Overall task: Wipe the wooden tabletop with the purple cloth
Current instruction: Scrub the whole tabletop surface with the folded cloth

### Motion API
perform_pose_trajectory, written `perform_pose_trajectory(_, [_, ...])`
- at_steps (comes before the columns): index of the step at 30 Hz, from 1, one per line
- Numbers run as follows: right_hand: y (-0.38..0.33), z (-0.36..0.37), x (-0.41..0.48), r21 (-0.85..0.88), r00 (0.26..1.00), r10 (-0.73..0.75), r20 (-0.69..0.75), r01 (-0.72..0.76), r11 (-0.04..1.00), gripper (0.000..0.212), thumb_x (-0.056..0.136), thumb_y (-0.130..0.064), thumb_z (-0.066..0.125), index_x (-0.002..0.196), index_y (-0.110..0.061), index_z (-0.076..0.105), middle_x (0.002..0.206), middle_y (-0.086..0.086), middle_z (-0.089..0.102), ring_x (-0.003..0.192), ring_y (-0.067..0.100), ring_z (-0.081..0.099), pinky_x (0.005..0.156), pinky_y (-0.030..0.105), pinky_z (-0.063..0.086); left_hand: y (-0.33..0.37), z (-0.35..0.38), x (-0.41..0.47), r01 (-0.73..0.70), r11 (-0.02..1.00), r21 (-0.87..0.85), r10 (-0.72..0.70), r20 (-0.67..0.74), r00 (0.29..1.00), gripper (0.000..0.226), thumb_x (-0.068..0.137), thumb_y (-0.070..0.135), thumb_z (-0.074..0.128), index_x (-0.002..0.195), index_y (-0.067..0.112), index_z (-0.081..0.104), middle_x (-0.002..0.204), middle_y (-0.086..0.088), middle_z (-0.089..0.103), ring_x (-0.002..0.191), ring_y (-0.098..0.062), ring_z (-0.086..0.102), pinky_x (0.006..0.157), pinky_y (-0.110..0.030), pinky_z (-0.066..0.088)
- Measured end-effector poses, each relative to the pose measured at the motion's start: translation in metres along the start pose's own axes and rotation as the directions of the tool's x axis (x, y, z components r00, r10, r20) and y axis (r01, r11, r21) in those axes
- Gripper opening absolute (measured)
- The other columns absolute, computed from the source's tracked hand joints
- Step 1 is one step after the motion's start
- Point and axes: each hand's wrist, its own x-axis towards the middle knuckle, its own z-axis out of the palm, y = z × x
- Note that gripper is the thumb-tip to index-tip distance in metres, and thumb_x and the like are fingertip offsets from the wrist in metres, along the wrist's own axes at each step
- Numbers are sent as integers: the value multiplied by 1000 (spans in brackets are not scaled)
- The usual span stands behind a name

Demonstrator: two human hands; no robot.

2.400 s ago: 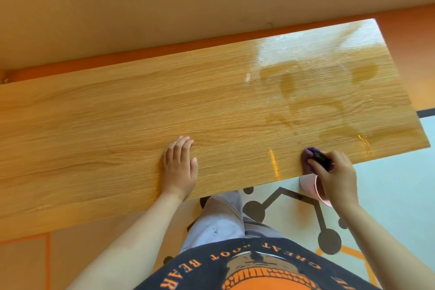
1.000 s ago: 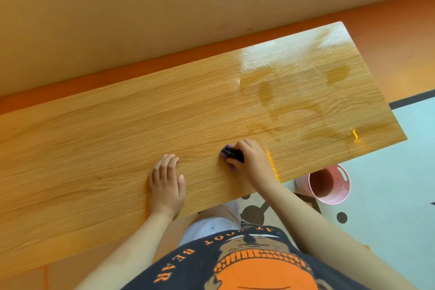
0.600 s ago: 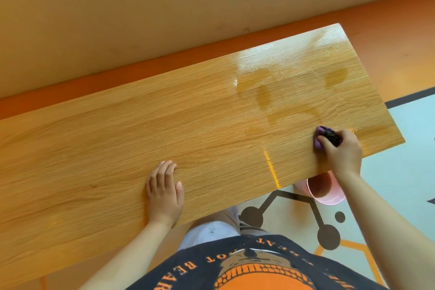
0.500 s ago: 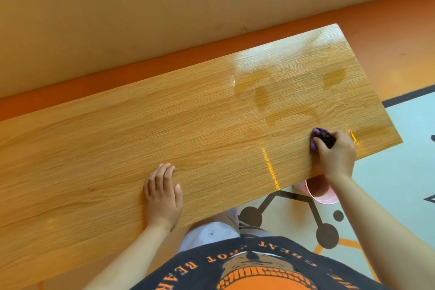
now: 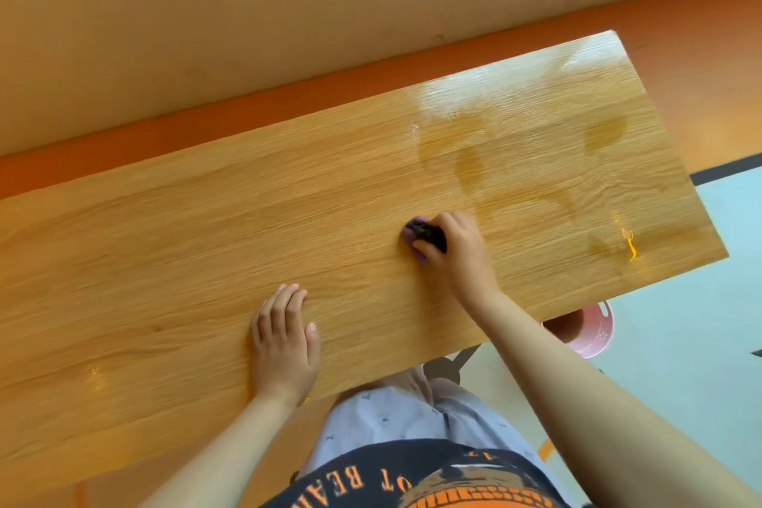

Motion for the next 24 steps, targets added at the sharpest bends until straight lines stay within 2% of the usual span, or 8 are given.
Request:
perform_pose_trajectory(3, [37,-31,9,3,976,168,-141,-169,986,23,76,-20,73,86,-6,58,87,8,55,87,23,47,71,23,26,0,0,2,-2,1000,5,2,-11,1000,49,87,25,37,131,4,46,136,-14,46,130,-32,37,109,-46,25])
perform_pose_trajectory(7, [87,-78,1,27,877,376,-299,-386,922,26,78,-23,73,90,-5,60,92,16,61,92,33,54,79,35,38,-2,1,-2,-2,1000,-4,2,-25,1000,49,86,25,38,129,4,48,135,-13,48,128,-33,39,107,-46,27])
perform_pose_trajectory(11, [98,-90,-16,14,837,433,-336,-455,890,23,79,-21,71,89,-5,58,92,16,60,92,34,54,79,38,39,-2,1,-2,5,1000,-7,-5,-16,1000,49,87,26,36,129,4,47,135,-14,47,128,-33,39,107,-47,27])
perform_pose_trajectory(14, [74,-67,-20,-10,883,370,-290,-389,921,23,80,-23,71,87,-7,57,89,12,58,89,31,52,74,29,33,-1,1,0,2,1000,-2,-2,-14,1000,49,87,26,36,129,4,47,135,-14,47,128,-33,39,107,-46,26])
perform_pose_trajectory(18, [15,-15,-17,-34,988,137,-68,-139,990,23,78,-22,73,85,-8,56,86,6,55,85,23,48,72,29,36,-1,0,-2,8,1000,7,-8,1,1000,48,88,26,36,130,4,46,136,-13,46,130,-32,38,108,-46,26])
perform_pose_trajectory(21, [-16,11,-3,-22,996,-34,77,36,999,24,78,-23,73,87,-8,57,91,6,58,90,23,48,73,31,40,0,-1,-1,17,1000,16,-18,11,1000,48,87,26,36,130,6,45,136,-13,46,130,-31,38,107,-46,27])
perform_pose_trajectory(24, [-18,12,20,11,982,-74,172,73,997,27,78,-25,73,92,-7,59,95,4,58,94,21,47,76,28,38,2,-2,1,11,1000,20,-11,-1,1000,47,87,26,37,129,6,46,135,-12,47,129,-30,38,107,-45,27])
